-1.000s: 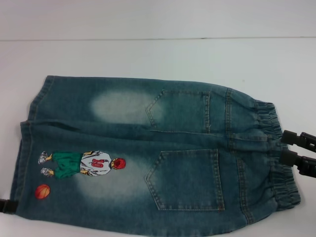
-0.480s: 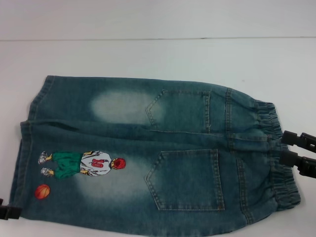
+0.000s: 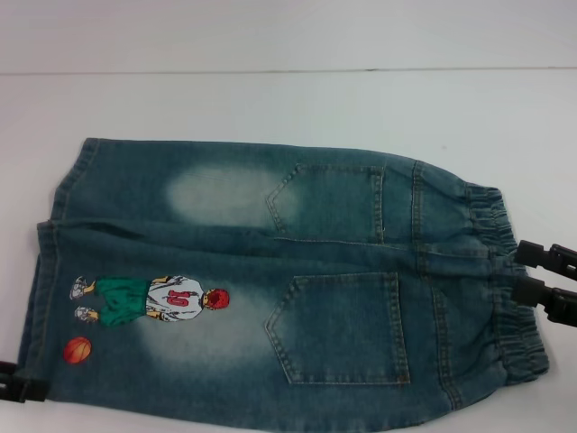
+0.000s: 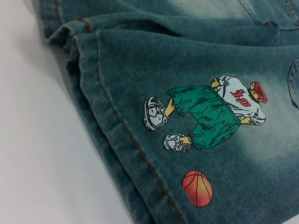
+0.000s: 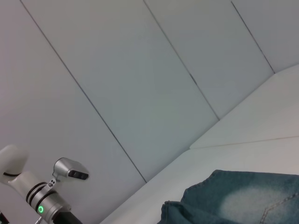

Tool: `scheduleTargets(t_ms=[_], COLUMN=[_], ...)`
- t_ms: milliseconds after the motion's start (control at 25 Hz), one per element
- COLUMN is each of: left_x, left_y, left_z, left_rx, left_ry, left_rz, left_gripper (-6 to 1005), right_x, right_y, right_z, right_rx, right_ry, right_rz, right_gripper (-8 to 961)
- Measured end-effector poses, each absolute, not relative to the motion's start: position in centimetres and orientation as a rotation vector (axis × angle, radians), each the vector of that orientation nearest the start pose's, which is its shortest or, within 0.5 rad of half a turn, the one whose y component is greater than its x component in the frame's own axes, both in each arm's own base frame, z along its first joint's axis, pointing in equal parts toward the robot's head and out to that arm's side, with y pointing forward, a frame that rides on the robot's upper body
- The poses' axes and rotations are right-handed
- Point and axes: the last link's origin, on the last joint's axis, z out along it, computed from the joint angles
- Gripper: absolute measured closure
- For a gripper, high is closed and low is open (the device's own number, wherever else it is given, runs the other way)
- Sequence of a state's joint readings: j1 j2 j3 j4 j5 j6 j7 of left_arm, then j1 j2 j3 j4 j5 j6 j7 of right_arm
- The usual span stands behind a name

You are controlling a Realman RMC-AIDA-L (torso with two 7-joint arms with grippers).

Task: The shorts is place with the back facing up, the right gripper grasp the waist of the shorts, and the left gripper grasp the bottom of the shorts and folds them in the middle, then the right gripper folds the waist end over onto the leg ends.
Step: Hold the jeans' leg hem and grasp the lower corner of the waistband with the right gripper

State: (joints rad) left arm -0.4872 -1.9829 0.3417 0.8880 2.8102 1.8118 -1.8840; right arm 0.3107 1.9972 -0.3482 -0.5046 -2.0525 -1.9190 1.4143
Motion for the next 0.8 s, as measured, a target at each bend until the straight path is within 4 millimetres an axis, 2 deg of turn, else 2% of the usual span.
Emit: scheduleTargets(t_ms=[360, 800], left_x=[-36.0, -34.9], left_y=[26.3, 27.5], left_z=[7.8, 7.3], left_rx=[-2.548, -2.602], left_ry=[-1.556, -1.503], left_rz=[0.073, 0.052], left_gripper=[127, 128], right_x=[32.6, 32.7], right_y=[22.9, 22.8], right_z=[4.8, 4.8], right_rx=[-2.502, -2.501], right_ry=[1.021, 1.023], right_rz=[1.130, 1.130], right_gripper=[41, 41])
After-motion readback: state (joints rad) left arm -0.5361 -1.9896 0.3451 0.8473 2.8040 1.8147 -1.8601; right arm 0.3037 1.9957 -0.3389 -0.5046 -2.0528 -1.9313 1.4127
